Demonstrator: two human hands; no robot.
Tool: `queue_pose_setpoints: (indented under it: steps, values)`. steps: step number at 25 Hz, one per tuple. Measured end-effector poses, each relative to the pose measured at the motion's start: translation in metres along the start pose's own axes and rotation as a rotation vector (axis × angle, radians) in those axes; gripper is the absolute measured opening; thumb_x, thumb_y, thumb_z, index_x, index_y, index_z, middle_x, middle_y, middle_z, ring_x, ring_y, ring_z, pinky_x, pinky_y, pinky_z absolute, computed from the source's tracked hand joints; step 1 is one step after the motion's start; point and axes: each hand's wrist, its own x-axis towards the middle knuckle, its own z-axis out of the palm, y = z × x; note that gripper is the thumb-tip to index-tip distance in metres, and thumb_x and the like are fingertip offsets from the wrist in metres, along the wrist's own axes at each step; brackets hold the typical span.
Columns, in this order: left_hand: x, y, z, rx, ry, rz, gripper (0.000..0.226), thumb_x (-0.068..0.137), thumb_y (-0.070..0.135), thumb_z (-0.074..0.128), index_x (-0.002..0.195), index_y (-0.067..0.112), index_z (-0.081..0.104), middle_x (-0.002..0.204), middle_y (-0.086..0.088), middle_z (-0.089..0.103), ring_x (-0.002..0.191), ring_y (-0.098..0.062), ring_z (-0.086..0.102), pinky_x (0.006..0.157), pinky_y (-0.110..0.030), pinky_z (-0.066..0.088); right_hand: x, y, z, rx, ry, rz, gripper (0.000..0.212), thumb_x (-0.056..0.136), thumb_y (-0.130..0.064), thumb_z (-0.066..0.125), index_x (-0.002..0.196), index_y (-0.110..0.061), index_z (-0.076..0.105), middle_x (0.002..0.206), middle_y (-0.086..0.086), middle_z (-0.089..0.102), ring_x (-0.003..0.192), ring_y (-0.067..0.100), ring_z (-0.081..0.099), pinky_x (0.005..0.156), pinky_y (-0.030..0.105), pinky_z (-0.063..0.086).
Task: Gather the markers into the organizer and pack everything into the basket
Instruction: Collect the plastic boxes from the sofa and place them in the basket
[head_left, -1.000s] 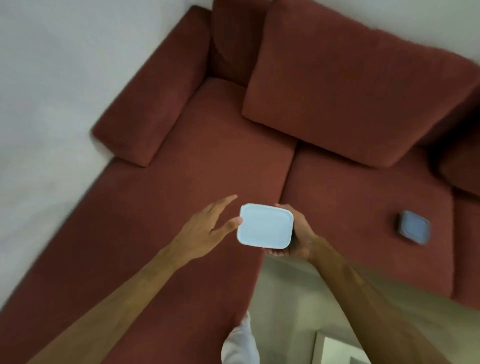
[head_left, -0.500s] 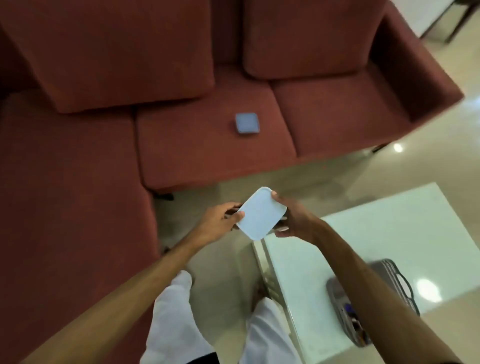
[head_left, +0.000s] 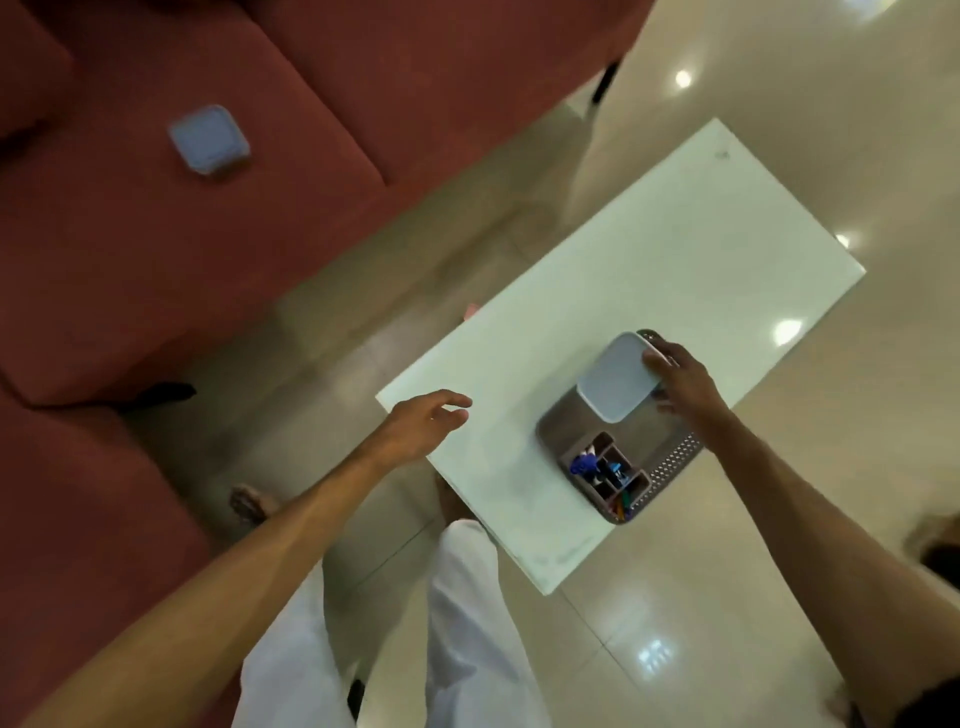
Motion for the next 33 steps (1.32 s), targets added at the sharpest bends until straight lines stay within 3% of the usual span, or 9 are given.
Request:
queue_pose_setpoints:
  steps: [5, 10, 13, 17, 20, 24, 29, 31, 33]
  values:
    - [0.046, -0.04, -0.004, 0.045, 0.023, -0.043, 0.019, 0.104, 0.04, 0.063, 0.119, 0.039, 0.074, 0.118, 0.004, 0.075, 0.115, -0.012, 0.069, 0.096, -0.029, 0.054, 0.05, 0.073, 0.031, 0.088, 0.032, 0.079, 0.036, 0.107, -0.041, 0.054, 0.141, -0.03, 0.056, 0.129, 0.011, 0.062, 0.11, 0.031, 0.062, 0.068, 0.03, 0.051]
    - [0.076, -0.086, -0.022, 0.071, 0.039, -0.062, 0.014, 0.1, 0.052, 0.063, 0.109, 0.054, 0.073, 0.123, 0.019, 0.073, 0.112, -0.003, 0.069, 0.095, -0.029, 0.057, 0.08, 0.104, 0.076, 0.03, 0.018, 0.078, 0.034, 0.106, -0.015, 0.048, 0.137, -0.013, 0.061, 0.128, 0.014, 0.064, 0.116, 0.032, 0.06, 0.098, 0.05, 0.055]
    - [0.083, -0.099, -0.028, 0.063, 0.059, -0.097, 0.014, 0.098, 0.057, 0.063, 0.109, 0.058, 0.072, 0.122, 0.018, 0.073, 0.113, -0.008, 0.069, 0.099, -0.034, 0.057, 0.077, 0.109, 0.088, -0.113, -0.019, 0.126, 0.049, 0.097, -0.001, 0.046, 0.145, -0.012, 0.056, 0.136, 0.019, 0.061, 0.118, 0.033, 0.058, 0.1, 0.045, 0.054]
    - [0.069, -0.101, -0.034, 0.019, 0.042, -0.122, 0.021, 0.092, 0.065, 0.062, 0.11, 0.059, 0.07, 0.122, 0.018, 0.072, 0.116, -0.005, 0.066, 0.088, -0.027, 0.055, 0.062, 0.111, 0.095, -0.412, -0.156, 0.077, 0.065, 0.101, -0.011, 0.057, 0.161, -0.015, 0.033, 0.152, 0.022, 0.047, 0.131, 0.039, 0.053, 0.105, 0.045, 0.052]
    - [0.062, -0.105, -0.04, -0.089, 0.007, -0.143, 0.037, 0.082, 0.074, 0.062, 0.112, 0.053, 0.071, 0.134, 0.012, 0.069, 0.127, -0.011, 0.062, 0.104, -0.037, 0.054, 0.061, 0.109, 0.101, -0.523, -0.2, 0.07, 0.089, 0.093, -0.027, 0.077, 0.162, -0.013, 0.024, 0.158, 0.022, 0.038, 0.14, 0.041, 0.045, 0.112, 0.053, 0.045]
    - [0.058, -0.124, -0.046, -0.046, 0.096, -0.123, 0.016, 0.096, 0.062, 0.061, 0.11, 0.061, 0.067, 0.122, 0.024, 0.07, 0.115, -0.007, 0.067, 0.083, -0.021, 0.052, 0.062, 0.108, 0.11, -0.546, -0.183, 0.041, 0.099, 0.082, -0.03, 0.088, 0.159, -0.011, 0.028, 0.156, 0.021, 0.039, 0.139, 0.039, 0.044, 0.108, 0.048, 0.044]
    - [0.056, -0.158, -0.045, -0.091, 0.122, -0.178, 0.017, 0.094, 0.058, 0.065, 0.11, 0.062, 0.065, 0.124, 0.018, 0.071, 0.117, -0.012, 0.067, 0.102, -0.042, 0.056, 0.067, 0.118, 0.101, -0.298, -0.073, 0.086, 0.064, 0.085, -0.022, 0.086, 0.137, -0.014, 0.05, 0.131, 0.014, 0.06, 0.108, 0.039, 0.068, 0.088, 0.055, 0.061]
    - [0.053, -0.168, -0.042, -0.127, 0.115, -0.197, 0.016, 0.096, 0.052, 0.067, 0.111, 0.058, 0.067, 0.124, 0.015, 0.071, 0.117, -0.014, 0.068, 0.104, -0.046, 0.056, 0.072, 0.117, 0.095, -0.154, -0.031, 0.126, 0.035, 0.093, -0.017, 0.078, 0.122, -0.012, 0.058, 0.12, 0.015, 0.067, 0.086, 0.034, 0.073, 0.066, 0.044, 0.064]
    - [0.05, -0.173, -0.038, -0.144, 0.108, -0.228, 0.016, 0.098, 0.047, 0.067, 0.115, 0.047, 0.068, 0.127, 0.01, 0.07, 0.119, -0.017, 0.067, 0.107, -0.05, 0.054, 0.081, 0.114, 0.086, -0.137, -0.002, 0.128, 0.015, 0.098, -0.01, 0.07, 0.112, -0.008, 0.064, 0.118, 0.02, 0.069, 0.086, 0.025, 0.07, 0.068, 0.033, 0.061]
